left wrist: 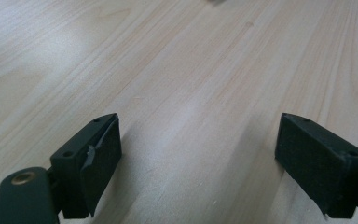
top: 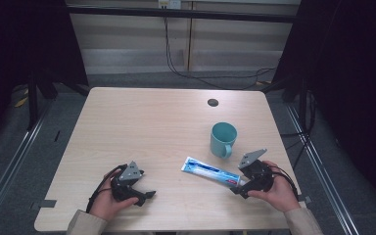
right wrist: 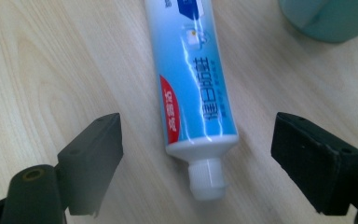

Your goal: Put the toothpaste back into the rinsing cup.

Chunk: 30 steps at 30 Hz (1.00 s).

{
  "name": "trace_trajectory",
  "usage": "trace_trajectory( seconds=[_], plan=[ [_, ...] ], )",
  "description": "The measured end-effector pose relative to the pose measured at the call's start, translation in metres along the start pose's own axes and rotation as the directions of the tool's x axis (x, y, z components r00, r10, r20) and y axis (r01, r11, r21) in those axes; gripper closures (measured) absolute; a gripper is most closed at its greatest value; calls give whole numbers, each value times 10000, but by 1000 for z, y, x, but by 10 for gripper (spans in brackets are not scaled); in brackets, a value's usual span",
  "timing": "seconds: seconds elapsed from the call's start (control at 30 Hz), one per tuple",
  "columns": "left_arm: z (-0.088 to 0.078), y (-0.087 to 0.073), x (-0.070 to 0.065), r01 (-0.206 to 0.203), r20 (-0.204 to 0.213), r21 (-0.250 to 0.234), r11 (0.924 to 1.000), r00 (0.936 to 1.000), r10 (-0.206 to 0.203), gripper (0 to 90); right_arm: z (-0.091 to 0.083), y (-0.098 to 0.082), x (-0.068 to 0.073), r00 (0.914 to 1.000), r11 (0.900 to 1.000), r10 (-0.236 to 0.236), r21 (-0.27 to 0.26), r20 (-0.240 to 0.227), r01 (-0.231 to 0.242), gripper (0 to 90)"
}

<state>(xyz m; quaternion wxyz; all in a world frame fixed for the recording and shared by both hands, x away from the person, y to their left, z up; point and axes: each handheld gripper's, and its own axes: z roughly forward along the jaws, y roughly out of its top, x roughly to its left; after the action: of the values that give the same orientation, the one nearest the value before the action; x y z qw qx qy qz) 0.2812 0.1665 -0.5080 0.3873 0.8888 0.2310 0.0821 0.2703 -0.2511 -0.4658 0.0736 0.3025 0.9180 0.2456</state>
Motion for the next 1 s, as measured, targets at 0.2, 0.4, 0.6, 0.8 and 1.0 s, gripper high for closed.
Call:
trace_trajectory(
  seconds=[0.2,0.4,0.6,0.8,1.0],
  plan=[
    [0,0,0,5,0,1,10000,10000,-5,142,1,16,3,9999,9998,-136,163,-90,137,171],
    [0,0,0,3,2,-1,10000,10000,-3,142,4,28,5,9991,9984,-401,385,-140,406,178],
    [0,0,0,6,0,5,10000,10000,-6,142,6,39,7,9982,9971,-573,494,-182,581,188],
    [0,0,0,8,-2,-5,10000,10000,-8,142,12,50,10,9962,9943,-822,661,-288,840,199],
    [0,0,0,6,0,-4,10000,10000,-6,142,15,59,11,9946,9916,-956,840,-394,986,200]
  ],
)
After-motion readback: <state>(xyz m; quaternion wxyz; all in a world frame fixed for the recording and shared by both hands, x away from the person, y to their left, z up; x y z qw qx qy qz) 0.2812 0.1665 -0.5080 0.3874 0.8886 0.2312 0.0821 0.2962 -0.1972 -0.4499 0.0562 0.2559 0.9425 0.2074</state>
